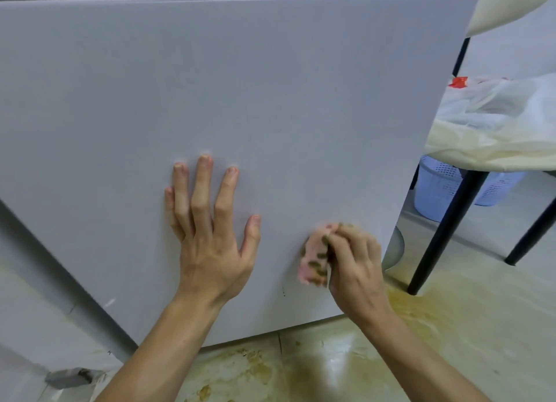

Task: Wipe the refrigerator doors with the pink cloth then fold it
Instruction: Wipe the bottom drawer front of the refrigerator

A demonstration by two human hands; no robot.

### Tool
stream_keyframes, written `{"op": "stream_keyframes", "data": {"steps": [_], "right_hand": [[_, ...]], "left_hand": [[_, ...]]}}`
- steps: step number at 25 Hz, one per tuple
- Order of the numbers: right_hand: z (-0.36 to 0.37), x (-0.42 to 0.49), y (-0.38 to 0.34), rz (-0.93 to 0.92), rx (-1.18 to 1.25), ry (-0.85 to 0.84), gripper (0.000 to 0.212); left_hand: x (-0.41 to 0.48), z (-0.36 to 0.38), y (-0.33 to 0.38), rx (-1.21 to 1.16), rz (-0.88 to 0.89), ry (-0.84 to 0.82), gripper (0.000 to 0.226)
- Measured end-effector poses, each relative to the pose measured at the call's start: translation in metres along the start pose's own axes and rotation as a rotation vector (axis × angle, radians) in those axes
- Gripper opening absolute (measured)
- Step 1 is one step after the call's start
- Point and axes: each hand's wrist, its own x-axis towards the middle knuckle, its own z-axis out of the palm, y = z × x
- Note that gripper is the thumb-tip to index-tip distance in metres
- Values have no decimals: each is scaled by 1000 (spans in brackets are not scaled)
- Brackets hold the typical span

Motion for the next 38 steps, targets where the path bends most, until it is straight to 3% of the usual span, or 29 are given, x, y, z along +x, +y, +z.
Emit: {"op": "stream_keyframes", "data": {"steps": [3,5,8,10,13,16,18,21,25,28,32,34,36,38], "right_hand": [[-41,88,-8,147,131,303,37],[-69,149,2,158,155,457,38],[-59,150,10,124,113,546,33],[-23,83,17,132,54,412,42],[9,-32,44,41,-128,36,71],[3,-59,65,-27,-101,-126,73],[-5,-38,63,4,-43,-67,54],[-31,48,49,42,112,214,28],[-76,159,38,73,67,553,19],[-55,122,40,89,53,501,24],[-11,-12,65,206,-21,106,48],[-9,-30,69,255,5,7,66],[-22,-6,59,368,69,18,65],[-42,51,47,373,183,177,47]], "left_hand": [[6,5,7,-3,-10,44,70],[9,7,16,-6,-6,38,70],[12,15,27,-4,47,17,71],[14,22,36,8,73,11,71],[13,29,45,16,74,9,70],[13,33,48,36,78,2,73],[11,33,49,24,66,3,75],[11,36,51,63,72,17,75],[10,39,58,73,115,13,71],[11,41,62,83,131,15,71],[12,43,61,98,125,38,72],[13,46,60,98,131,53,71],[13,47,61,95,123,51,71],[13,47,64,83,115,55,72]]}}
